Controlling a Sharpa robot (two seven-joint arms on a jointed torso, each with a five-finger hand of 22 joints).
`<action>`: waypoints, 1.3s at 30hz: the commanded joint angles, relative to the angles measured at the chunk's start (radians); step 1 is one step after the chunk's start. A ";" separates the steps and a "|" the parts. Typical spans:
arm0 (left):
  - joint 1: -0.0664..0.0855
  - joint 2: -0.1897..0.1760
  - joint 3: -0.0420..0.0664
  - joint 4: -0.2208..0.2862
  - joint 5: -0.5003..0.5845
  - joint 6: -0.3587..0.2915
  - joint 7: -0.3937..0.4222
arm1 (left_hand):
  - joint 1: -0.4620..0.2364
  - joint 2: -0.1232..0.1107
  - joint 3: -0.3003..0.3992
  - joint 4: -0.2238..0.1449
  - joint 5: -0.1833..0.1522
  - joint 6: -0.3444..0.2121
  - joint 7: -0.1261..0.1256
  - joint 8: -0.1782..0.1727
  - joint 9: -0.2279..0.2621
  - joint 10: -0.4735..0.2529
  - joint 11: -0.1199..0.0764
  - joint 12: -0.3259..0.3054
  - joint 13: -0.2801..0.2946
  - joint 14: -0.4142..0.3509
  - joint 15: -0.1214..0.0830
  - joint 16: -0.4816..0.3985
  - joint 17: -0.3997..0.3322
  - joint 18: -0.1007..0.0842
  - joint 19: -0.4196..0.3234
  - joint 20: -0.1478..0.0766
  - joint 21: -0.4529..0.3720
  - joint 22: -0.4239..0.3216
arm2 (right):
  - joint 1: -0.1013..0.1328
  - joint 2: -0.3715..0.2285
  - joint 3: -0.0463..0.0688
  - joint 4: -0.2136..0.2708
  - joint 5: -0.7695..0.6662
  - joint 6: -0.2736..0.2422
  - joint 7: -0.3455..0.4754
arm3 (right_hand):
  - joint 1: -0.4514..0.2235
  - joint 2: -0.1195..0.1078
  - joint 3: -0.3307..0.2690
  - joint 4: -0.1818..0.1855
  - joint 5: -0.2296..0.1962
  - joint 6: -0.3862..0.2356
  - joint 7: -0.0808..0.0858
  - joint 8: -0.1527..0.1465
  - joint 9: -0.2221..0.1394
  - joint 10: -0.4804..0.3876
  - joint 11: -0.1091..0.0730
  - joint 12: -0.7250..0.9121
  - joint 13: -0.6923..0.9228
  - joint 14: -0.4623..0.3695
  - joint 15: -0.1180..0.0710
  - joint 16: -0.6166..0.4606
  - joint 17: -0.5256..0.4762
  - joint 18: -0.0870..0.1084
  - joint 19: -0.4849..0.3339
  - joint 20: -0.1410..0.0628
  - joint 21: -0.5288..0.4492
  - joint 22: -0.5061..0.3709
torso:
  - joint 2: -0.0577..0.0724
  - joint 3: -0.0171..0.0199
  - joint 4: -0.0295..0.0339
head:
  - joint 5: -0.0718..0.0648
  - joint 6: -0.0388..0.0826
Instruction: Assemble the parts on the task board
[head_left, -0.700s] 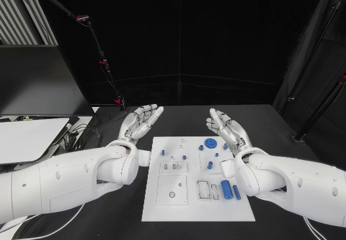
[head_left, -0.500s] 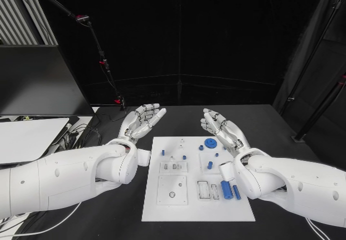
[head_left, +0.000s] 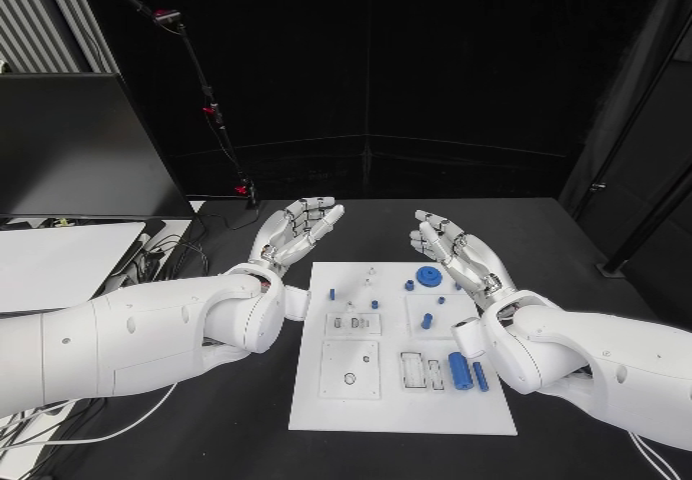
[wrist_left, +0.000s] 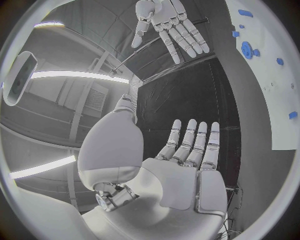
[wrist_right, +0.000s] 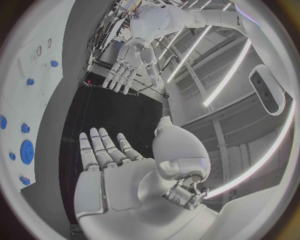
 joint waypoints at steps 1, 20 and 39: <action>0.001 0.000 0.000 -0.003 -0.005 0.048 0.371 | 0.000 0.015 0.012 0.000 -0.005 0.009 0.153 0.006 -0.003 0.011 0.000 0.005 -0.002 0.017 -0.001 0.008 0.001 0.022 0.036 0.012 0.020 0.021 | 0.002 -0.005 0.001 0.004 -0.019 0.031 -0.004 | 0.011 0.002 0.006 0.003 0.004 0.004 0.172 0.005 0.000 0.007 0.003 0.013 0.003 0.003 0.005 0.011 0.000 0.014 -0.001 0.007 0.005 0.001 | 0.018 0.0066 0.0041 | 0.007 -0.004; 0.000 0.019 -0.005 -0.024 -0.056 0.077 0.340 | -0.007 0.076 0.055 -0.002 -0.022 0.014 0.151 0.019 -0.019 0.057 -0.007 0.023 -0.005 0.072 -0.012 0.018 -0.003 0.045 0.145 0.018 0.086 0.081 | 0.039 -0.101 0.003 0.027 -0.067 0.066 -0.078 | 0.018 -0.002 0.006 0.004 0.003 0.001 0.167 0.026 -0.008 0.096 0.002 0.116 0.011 0.133 -0.004 0.104 -0.001 0.021 0.128 0.001 0.066 0.048 | 0.094 0.0206 0.0305 | -0.031 -0.017; 0.000 0.038 -0.005 -0.032 -0.058 0.082 0.331 | -0.003 0.099 0.069 -0.003 -0.019 0.016 0.151 0.022 -0.024 0.063 -0.008 0.022 -0.006 0.075 -0.013 0.014 -0.003 0.045 0.140 0.019 0.088 0.079 | 0.164 -0.171 0.004 -0.013 -0.103 0.186 -0.236 | 0.022 0.005 -0.023 0.003 0.003 0.009 0.144 0.120 -0.014 0.476 -0.083 0.174 -0.031 0.606 -0.111 0.065 -0.011 0.096 0.553 -0.032 0.224 0.120 | 0.136 0.0329 0.0632 | -0.096 -0.005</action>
